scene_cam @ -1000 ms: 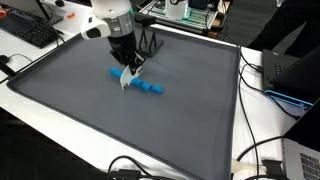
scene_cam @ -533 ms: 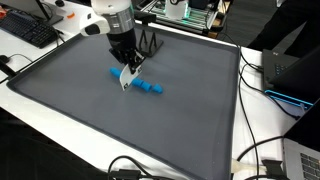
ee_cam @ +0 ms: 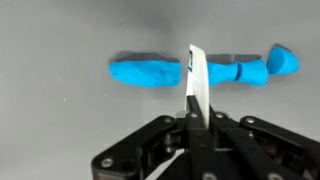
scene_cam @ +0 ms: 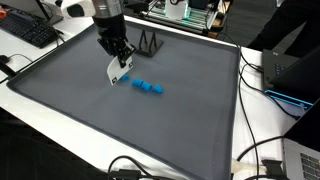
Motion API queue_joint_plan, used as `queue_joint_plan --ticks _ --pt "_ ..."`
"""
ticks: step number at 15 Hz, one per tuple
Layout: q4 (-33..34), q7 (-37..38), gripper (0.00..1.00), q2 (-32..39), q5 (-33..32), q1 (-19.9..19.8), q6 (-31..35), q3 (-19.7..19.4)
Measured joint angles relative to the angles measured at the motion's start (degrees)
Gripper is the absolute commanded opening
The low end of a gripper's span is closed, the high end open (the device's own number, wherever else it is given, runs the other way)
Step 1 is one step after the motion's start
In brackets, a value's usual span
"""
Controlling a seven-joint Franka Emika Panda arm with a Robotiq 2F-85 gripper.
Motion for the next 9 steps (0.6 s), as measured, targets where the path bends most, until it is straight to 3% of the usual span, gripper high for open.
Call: queue_joint_plan --ticks 9 --pt "-0.61 0.0 0.01 -0.26 -0.63 -1.05 0.0 -1.55"
